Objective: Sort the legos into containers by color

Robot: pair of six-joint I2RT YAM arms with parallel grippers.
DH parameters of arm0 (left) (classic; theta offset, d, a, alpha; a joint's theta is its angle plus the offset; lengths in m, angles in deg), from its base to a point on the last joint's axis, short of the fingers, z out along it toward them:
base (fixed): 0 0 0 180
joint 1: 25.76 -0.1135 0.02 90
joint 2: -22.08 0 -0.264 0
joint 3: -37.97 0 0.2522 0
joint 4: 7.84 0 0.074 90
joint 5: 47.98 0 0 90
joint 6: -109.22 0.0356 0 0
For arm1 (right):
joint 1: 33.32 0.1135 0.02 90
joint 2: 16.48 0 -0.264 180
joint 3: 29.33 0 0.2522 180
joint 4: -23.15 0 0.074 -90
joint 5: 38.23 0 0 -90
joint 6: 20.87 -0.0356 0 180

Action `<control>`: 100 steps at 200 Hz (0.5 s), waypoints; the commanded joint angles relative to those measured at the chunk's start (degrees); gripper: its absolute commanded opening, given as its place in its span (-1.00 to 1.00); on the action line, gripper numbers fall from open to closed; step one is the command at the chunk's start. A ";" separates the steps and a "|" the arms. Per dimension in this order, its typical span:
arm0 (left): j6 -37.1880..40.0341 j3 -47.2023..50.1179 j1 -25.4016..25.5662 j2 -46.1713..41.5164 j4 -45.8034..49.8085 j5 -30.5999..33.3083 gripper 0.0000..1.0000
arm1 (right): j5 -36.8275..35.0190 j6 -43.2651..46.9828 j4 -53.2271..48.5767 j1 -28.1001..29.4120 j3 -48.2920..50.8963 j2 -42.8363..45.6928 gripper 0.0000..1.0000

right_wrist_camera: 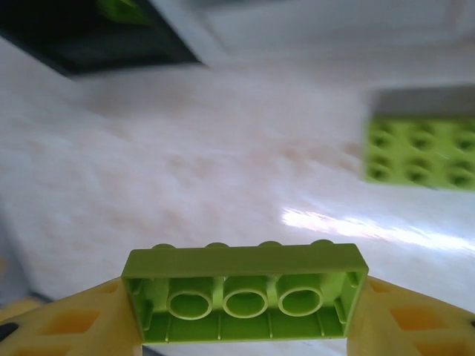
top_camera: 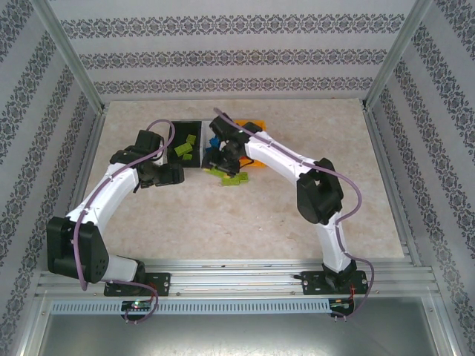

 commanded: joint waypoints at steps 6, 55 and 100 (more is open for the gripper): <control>1.30 -0.68 0.34 -1.96 3.46 5.97 0.75 | 7.62 -8.72 11.49 -1.13 -2.48 -2.64 0.15; 1.86 -0.11 0.33 -3.96 3.16 5.68 0.78 | 9.07 -11.01 11.13 -2.09 -21.07 -15.03 0.17; 1.87 0.42 0.36 -4.07 2.71 4.38 0.79 | 8.40 -12.26 9.31 -3.82 -37.87 -25.76 0.19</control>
